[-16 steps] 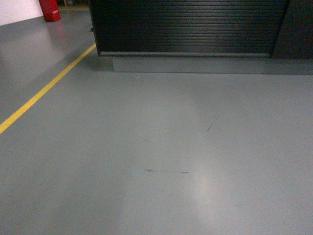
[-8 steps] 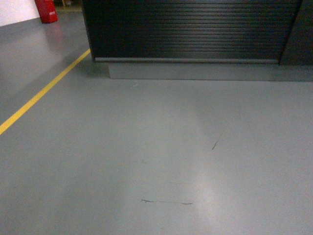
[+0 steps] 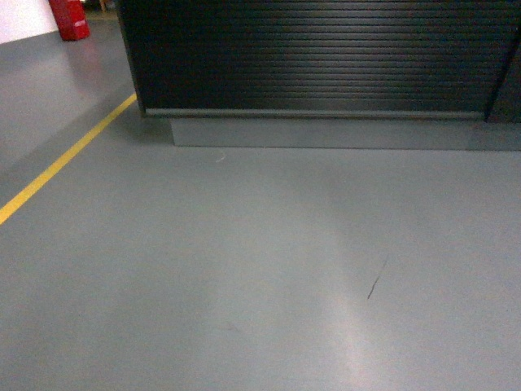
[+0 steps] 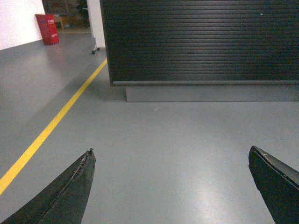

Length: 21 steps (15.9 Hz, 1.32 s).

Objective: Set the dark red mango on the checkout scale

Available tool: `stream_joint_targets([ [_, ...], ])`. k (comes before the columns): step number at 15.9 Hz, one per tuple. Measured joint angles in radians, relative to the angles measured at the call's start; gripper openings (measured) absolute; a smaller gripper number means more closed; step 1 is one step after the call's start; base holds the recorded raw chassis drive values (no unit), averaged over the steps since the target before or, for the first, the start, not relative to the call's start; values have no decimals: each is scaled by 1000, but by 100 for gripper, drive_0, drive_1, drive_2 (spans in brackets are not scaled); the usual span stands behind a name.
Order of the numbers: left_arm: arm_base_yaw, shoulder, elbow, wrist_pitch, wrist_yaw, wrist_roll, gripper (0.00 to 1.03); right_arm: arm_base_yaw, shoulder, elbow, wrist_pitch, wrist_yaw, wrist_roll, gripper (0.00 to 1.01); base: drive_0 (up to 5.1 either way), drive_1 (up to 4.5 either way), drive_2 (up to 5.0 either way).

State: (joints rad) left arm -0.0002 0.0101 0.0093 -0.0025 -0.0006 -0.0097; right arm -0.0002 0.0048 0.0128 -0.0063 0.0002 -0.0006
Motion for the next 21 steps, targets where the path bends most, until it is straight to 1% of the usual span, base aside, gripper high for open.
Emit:
stream_joint_targets([
  [21, 0, 0, 0, -2, 0, 0, 98, 0, 0, 0, 2, 0, 0, 98, -6, 426, -438],
])
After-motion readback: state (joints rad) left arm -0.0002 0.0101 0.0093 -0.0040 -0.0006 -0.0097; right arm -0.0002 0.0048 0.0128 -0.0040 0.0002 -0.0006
